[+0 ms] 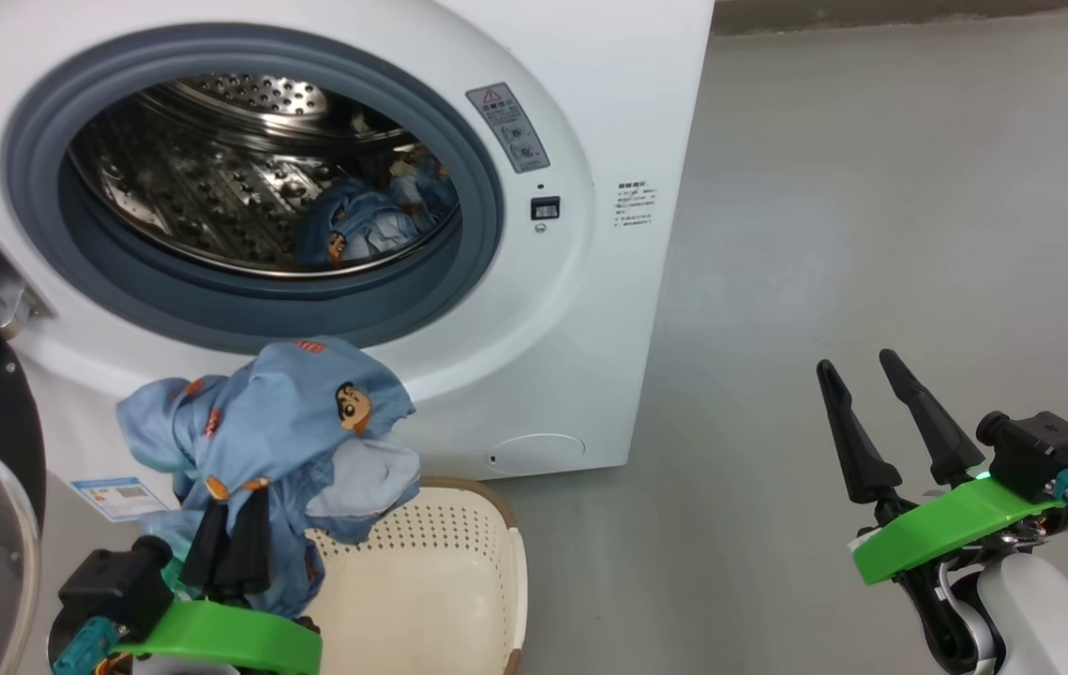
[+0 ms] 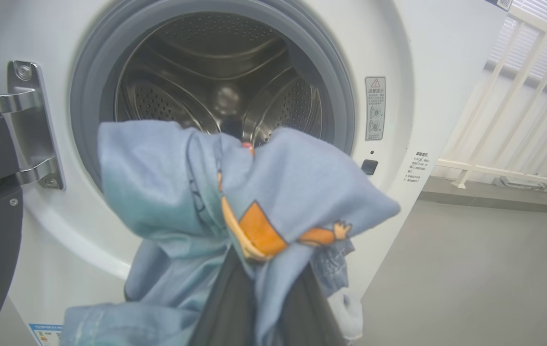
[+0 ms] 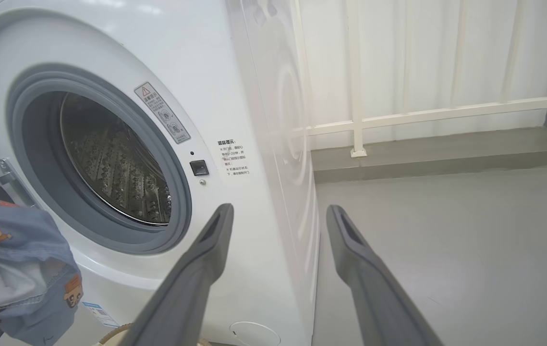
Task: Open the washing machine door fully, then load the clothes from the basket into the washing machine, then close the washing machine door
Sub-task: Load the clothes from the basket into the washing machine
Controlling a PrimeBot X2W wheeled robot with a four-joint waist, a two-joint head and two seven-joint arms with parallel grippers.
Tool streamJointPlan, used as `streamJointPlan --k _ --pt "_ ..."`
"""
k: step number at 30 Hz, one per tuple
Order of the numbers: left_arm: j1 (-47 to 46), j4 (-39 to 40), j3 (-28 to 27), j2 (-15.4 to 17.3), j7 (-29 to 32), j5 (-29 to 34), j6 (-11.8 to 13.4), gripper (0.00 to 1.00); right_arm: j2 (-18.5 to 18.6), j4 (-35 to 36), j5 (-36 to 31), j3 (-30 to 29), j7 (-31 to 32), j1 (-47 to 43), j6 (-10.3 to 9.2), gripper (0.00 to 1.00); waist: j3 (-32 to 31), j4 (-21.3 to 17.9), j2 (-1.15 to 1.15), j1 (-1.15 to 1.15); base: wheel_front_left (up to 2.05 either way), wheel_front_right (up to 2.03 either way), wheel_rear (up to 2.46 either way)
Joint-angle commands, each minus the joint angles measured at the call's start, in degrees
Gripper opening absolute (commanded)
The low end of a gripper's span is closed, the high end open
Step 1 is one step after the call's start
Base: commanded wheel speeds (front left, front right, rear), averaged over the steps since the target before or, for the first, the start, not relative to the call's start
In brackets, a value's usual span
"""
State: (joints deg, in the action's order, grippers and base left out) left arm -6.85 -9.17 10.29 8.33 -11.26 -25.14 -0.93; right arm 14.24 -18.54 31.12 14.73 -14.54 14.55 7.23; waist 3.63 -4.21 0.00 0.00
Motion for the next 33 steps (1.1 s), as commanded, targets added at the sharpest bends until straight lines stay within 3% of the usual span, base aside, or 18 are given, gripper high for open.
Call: streamJointPlan --k 1,7,18,33 --pt "-2.7 1.0 -2.0 1.3 0.1 -0.2 0.4 0.0 0.6 1.6 -0.8 1.1 -0.5 0.3 0.25 1.0 0.4 -0.4 0.0 0.0 0.0 0.0 0.0" --pt "-6.5 -1.3 -2.0 1.2 0.0 -0.7 0.1 0.0 0.8 2.0 -0.9 1.3 -0.5 0.9 0.25 1.0 2.3 -1.4 0.0 0.0 0.0 0.0 0.0" --pt "-22.0 -14.4 -3.5 2.1 -0.5 -2.4 -1.8 0.0 0.2 3.8 0.3 1.3 -0.5 3.5 0.25 1.0 10.7 -4.5 0.0 0.0 0.0 0.0 0.0" --pt "-53.5 -37.4 -5.6 7.2 -3.2 -1.0 -3.5 0.0 -2.8 7.3 0.6 1.8 -0.5 8.3 0.25 1.0 27.8 -11.3 0.0 0.0 0.0 0.0 0.0"
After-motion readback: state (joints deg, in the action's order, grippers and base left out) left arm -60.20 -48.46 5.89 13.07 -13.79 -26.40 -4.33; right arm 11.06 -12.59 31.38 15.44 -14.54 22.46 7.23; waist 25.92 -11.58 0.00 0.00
